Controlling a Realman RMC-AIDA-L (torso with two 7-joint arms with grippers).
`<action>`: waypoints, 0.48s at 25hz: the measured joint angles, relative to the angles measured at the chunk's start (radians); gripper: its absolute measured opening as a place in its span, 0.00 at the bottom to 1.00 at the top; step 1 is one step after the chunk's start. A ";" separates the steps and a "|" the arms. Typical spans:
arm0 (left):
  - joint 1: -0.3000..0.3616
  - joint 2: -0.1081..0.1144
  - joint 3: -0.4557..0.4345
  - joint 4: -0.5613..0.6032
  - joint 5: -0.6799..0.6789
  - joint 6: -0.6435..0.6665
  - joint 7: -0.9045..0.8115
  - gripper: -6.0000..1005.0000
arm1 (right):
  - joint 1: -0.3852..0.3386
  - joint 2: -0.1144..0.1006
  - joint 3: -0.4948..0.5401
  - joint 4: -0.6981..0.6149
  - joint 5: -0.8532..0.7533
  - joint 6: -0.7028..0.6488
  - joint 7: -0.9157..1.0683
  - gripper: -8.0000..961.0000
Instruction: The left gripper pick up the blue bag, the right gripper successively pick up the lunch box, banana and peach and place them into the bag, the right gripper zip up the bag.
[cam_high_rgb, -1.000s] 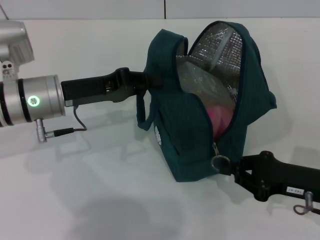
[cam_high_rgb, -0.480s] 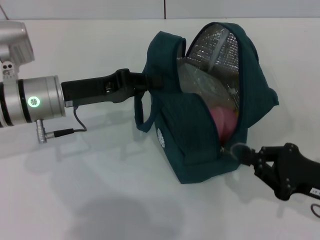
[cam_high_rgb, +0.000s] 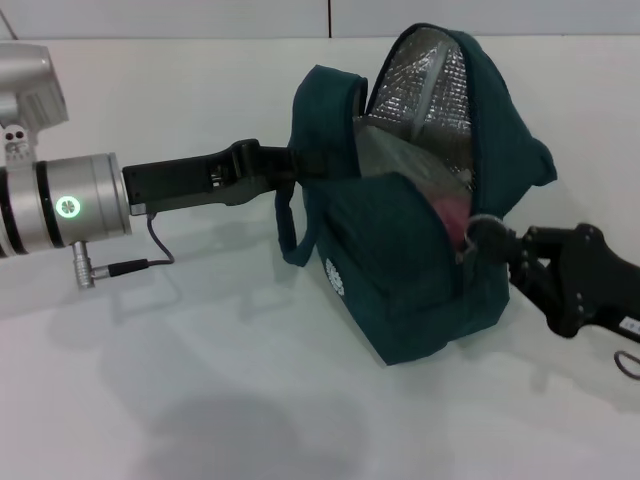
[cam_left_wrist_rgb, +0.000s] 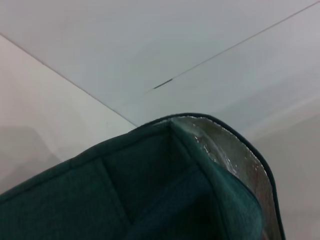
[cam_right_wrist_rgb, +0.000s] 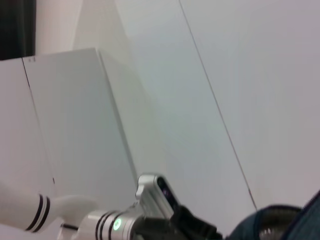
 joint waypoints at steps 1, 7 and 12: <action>0.000 0.000 0.000 0.000 0.000 0.000 0.002 0.05 | 0.005 0.000 0.000 -0.004 0.008 -0.001 0.000 0.01; 0.003 -0.010 -0.005 0.000 -0.016 0.023 0.052 0.05 | 0.035 0.002 -0.002 -0.008 0.019 -0.002 -0.001 0.01; 0.039 -0.016 -0.004 0.000 -0.117 0.061 0.108 0.10 | 0.044 0.003 -0.016 -0.003 0.021 0.002 -0.001 0.01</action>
